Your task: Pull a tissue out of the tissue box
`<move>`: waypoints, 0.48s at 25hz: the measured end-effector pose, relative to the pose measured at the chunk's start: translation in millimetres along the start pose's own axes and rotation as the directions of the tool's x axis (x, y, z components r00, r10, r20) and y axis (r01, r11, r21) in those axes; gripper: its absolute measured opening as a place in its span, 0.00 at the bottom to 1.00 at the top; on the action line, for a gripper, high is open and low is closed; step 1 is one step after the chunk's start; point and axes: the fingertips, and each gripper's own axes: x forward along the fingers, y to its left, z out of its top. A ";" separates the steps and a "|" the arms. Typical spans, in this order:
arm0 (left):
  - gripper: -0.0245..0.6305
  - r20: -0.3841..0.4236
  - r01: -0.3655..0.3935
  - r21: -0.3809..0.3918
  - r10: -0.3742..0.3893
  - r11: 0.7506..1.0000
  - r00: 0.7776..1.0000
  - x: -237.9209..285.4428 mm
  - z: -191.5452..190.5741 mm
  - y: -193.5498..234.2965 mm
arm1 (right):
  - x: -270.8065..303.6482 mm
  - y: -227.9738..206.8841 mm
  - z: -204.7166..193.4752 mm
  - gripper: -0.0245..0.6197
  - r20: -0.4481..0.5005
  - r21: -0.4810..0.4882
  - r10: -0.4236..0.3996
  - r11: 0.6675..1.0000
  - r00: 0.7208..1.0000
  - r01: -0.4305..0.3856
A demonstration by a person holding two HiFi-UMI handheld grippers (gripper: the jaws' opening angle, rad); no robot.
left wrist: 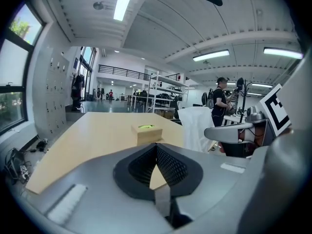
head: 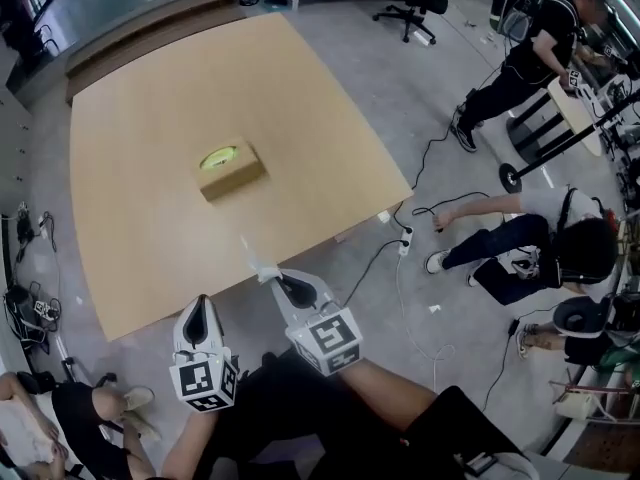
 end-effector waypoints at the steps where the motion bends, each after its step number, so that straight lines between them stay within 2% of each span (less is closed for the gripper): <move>1: 0.07 0.005 0.006 -0.006 -0.006 1.000 1.000 -10.7 -3.0 4.5 | -4.5 12.5 -4.5 0.03 -0.004 -0.004 -0.008 1.000 1.000 0.008; 6: 0.07 -0.001 0.060 -0.021 -0.060 0.998 0.998 -56.2 -26.5 6.2 | -35.8 59.2 -26.4 0.03 -0.023 -0.023 -0.048 0.999 0.999 0.047; 12: 0.07 -0.019 0.122 -0.021 -0.122 0.992 0.992 -93.4 -47.5 -10.8 | -82.1 83.1 -48.7 0.03 -0.039 -0.025 -0.098 0.995 0.994 0.097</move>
